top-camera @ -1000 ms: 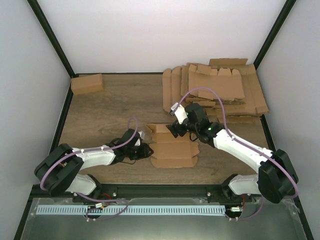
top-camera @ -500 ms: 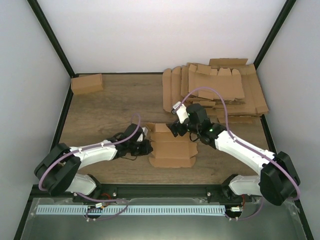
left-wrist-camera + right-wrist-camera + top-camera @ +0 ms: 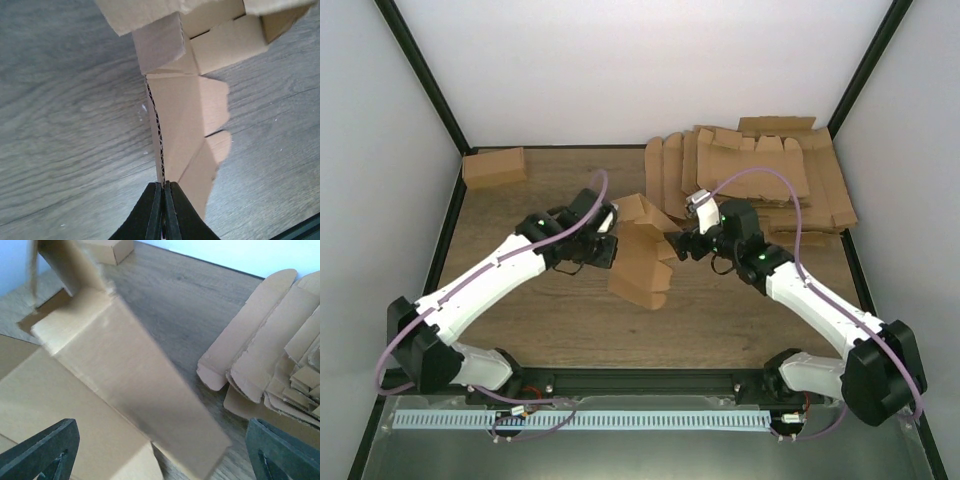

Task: Fold the paper box

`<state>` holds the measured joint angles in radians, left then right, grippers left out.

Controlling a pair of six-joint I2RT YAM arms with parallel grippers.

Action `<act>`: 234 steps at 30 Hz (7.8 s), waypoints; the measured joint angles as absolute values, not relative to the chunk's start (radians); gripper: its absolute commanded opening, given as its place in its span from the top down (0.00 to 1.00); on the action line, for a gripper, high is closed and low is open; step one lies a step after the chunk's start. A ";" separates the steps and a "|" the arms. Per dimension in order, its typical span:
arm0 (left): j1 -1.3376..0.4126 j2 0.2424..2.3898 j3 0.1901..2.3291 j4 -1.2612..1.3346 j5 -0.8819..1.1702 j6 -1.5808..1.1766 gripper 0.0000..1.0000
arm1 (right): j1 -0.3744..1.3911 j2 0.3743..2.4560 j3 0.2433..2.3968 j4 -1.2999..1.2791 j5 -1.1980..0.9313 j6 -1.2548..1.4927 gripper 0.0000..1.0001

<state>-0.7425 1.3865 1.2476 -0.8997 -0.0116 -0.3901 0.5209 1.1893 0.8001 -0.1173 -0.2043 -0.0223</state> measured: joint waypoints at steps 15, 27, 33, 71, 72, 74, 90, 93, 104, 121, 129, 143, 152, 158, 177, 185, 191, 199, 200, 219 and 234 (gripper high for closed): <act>-0.743 1.479 1.624 -1.244 -0.094 -0.233 0.96 | 0.461 1.140 0.793 -0.057 -0.398 0.041 0.08; -0.730 1.521 1.633 -1.252 0.019 -0.227 0.96 | 0.459 1.112 0.675 0.083 -0.411 0.035 0.20; -0.669 1.538 1.633 -1.226 0.111 -0.223 0.96 | 0.459 1.082 0.637 0.144 -0.427 0.018 0.19; -0.598 1.594 1.602 -1.127 0.230 -0.162 0.96 | 0.459 1.209 0.588 0.406 -0.318 0.073 0.31; -0.598 1.594 1.600 -1.123 0.230 -0.161 0.96 | 0.459 1.213 0.588 0.414 -0.326 0.073 0.31; -0.598 1.594 1.599 -1.120 0.229 -0.160 0.96 | 0.459 1.221 0.590 0.421 -0.353 0.072 0.32; -0.598 1.594 1.588 -1.097 0.226 -0.160 0.96 | 0.459 1.172 0.578 0.289 -0.498 0.014 0.19; -0.598 1.594 1.588 -1.096 0.225 -0.159 0.96 | 0.459 1.109 0.568 0.257 -0.496 0.008 0.18; -0.598 1.594 1.588 -1.095 0.225 -0.155 0.96 | 0.459 1.121 0.746 0.130 -0.407 -0.035 0.21; -0.598 1.594 1.588 -1.096 0.226 -0.150 0.96 | 0.459 1.090 0.580 0.283 -0.275 -0.041 0.32; -0.598 1.594 1.588 -1.097 0.222 -0.148 0.96 | 0.459 1.132 0.537 0.348 -0.266 -0.030 0.41; -0.598 1.594 1.588 -1.096 0.222 -0.145 0.96 | 0.459 1.226 0.553 0.428 -0.323 -0.033 0.50; -0.598 1.593 1.586 -1.096 0.222 -0.144 0.96 | 0.469 1.255 0.608 0.450 -0.400 -0.104 0.56; -0.598 1.592 1.585 -1.094 0.222 -0.144 0.96 | 0.524 1.256 0.608 0.435 -0.400 -0.183 0.56; -0.598 1.590 1.585 -1.094 0.195 -0.145 0.96 | 0.645 1.293 0.655 0.342 -0.283 -0.327 0.42; -0.598 1.588 1.585 -1.094 0.190 -0.144 0.96 | 0.658 1.270 0.657 0.327 -0.218 -0.340 0.41; -0.598 1.586 1.580 -1.090 0.196 -0.144 0.96 | 0.658 1.260 0.663 0.321 -0.172 -0.347 0.48; -0.598 1.582 1.574 -1.085 0.196 -0.144 0.96 | 0.658 1.264 0.694 0.320 -0.217 -0.351 0.48; -0.598 1.581 1.574 -1.085 0.196 -0.144 0.96 | 0.658 1.263 0.694 0.320 -0.226 -0.350 0.48; -0.598 1.576 1.566 -1.078 0.204 -0.145 0.96 | 0.658 1.217 0.695 0.320 -0.283 -0.216 0.47; -0.598 1.573 1.563 -1.078 0.203 -0.145 0.96 | 0.658 1.223 0.710 0.201 -0.370 -0.250 0.41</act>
